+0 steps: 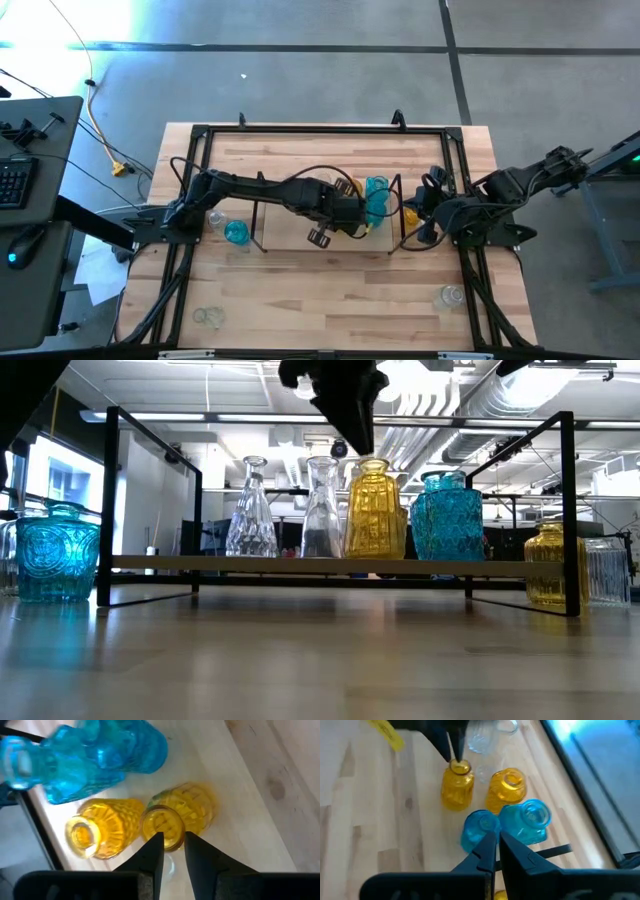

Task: Sort vases onto shelf
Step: Put the yellow vase on the shelf aligned with the other yellow vase

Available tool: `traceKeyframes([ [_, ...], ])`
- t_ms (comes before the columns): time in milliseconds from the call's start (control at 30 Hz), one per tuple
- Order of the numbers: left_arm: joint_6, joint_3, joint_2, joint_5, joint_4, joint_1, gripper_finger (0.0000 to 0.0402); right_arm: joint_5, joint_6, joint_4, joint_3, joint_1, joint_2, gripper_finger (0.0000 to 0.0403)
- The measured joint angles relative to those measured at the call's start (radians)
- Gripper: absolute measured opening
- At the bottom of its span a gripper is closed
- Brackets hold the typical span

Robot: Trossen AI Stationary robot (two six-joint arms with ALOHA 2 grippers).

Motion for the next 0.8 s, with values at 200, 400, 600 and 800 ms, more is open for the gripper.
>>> traceKeyframes([
  [200, -0.079, -0.005, -0.057, 0.145, 0.015, -0.002, 0.0017, 0.031, -0.011, 0.001, 0.0, 0.0, 0.0, 0.0009],
  [400, -0.162, -0.122, -0.093, 0.212, 0.008, -0.014, 0.0002, 0.03, -0.003, 0.0, 0.0, 0.0, 0.0, 0.0009],
  [600, -0.254, -0.297, -0.086, 0.212, 0.191, -0.027, 0.0001, 0.031, -0.003, 0.0, 0.0, 0.0, 0.0, 0.0009],
  [800, -0.32, -0.333, -0.089, 0.19, 0.275, 0.002, 0.0, 0.031, -0.011, 0.0, 0.0, 0.0, 0.0, 0.0009],
])
